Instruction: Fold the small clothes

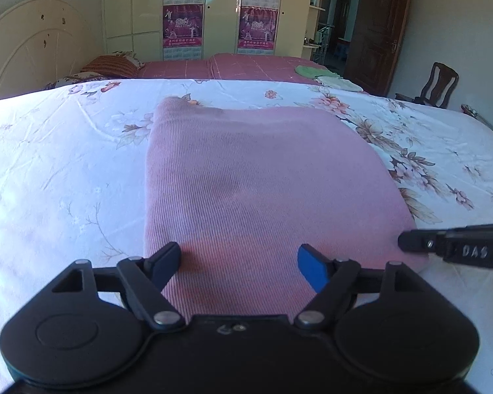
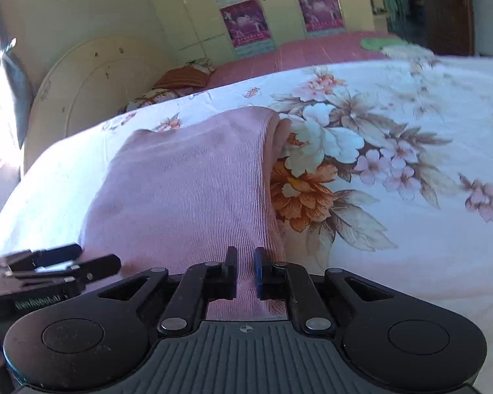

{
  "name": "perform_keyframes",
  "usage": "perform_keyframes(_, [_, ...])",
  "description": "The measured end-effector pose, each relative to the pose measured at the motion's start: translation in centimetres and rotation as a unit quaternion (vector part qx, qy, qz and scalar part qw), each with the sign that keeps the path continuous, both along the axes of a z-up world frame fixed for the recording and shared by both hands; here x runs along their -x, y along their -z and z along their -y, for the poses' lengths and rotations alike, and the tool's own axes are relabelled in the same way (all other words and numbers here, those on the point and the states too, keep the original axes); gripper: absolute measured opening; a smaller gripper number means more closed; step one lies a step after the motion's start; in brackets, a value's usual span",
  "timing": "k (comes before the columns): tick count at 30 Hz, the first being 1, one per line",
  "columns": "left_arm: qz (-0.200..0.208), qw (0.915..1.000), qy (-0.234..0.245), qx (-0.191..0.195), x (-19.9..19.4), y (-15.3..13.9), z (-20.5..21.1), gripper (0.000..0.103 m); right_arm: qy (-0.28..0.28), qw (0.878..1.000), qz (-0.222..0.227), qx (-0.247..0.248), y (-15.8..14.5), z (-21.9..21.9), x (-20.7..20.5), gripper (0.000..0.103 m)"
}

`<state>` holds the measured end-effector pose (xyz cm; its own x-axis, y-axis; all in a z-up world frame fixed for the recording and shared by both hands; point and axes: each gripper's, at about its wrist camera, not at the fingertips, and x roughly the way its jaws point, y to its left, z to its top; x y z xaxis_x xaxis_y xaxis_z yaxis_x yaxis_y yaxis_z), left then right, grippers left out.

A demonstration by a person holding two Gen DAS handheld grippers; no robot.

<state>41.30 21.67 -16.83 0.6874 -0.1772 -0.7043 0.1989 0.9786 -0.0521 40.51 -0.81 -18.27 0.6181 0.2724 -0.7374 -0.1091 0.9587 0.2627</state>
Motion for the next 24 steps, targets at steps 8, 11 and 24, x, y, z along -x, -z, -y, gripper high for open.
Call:
perform_keyframes(8, [-0.027,0.9991,-0.029,0.016,1.2,-1.3,-0.1,0.08,0.0,0.999,0.004,-0.048,-1.8,-0.4,1.3,0.01])
perform_keyframes(11, [-0.038,0.9966,-0.069,0.024,2.2,-2.8,-0.6,0.085,-0.006,0.998,0.017,-0.059,-3.6,-0.6,3.5,0.044])
perform_keyframes(24, [0.016,0.9929,-0.102,-0.059,13.4,-8.9,2.4,0.092,-0.045,0.99,0.005,-0.135,-7.7,2.9,14.0,0.071])
